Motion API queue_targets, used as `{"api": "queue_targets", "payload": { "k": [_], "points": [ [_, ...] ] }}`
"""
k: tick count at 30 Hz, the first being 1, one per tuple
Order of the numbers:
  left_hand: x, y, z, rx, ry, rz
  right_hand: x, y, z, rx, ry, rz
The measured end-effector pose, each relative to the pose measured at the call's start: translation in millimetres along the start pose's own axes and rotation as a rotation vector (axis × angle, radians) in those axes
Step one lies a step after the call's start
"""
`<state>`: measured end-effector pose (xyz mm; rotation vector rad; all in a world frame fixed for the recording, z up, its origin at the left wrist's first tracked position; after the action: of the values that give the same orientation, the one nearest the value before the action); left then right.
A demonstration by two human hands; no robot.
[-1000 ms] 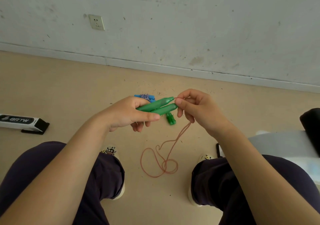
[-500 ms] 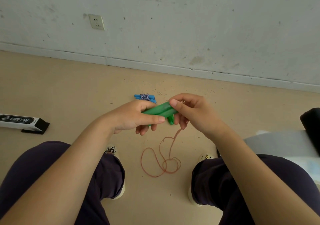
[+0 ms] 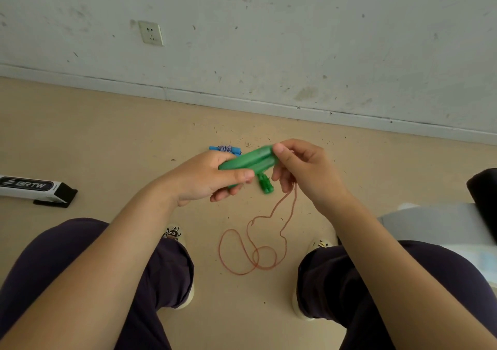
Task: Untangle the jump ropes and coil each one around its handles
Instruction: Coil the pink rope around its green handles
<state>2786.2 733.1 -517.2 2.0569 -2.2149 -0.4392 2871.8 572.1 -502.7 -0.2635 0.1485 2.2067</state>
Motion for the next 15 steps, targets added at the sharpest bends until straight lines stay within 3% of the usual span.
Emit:
{"api": "queue_targets", "payload": {
  "k": [5, 8, 11, 15],
  "points": [
    [-22.7, -4.2, -2.5, 0.088, 0.431, -0.384, -12.0, -7.2, -10.0, 0.074, -0.014, -0.142],
    [-33.9, -3.5, 4.9, 0.079, 0.419, -0.552, -12.5, -6.6, -13.3, 0.077, 0.124, -0.125],
    [-28.7, -5.3, 10.9, 0.010, 0.147, -0.477, -3.7, -4.0, -8.9, 0.050, 0.209, -0.034],
    [-11.0, -5.7, 14.7, -0.122, -0.167, -0.160, 6.1, -0.1, -2.0, -0.015, 0.286, 0.121]
  ]
}}
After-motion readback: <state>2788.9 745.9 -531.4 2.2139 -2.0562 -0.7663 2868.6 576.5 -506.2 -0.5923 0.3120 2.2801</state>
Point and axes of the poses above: each hand's wrist, its own y-axis away from the middle knuckle, its own x-axis out of the palm, z = x × y, the point moved 5 cm from there along -y, towards the middle knuckle, and after that the axes turned 6 degrees about y, right-handed, at the moved point
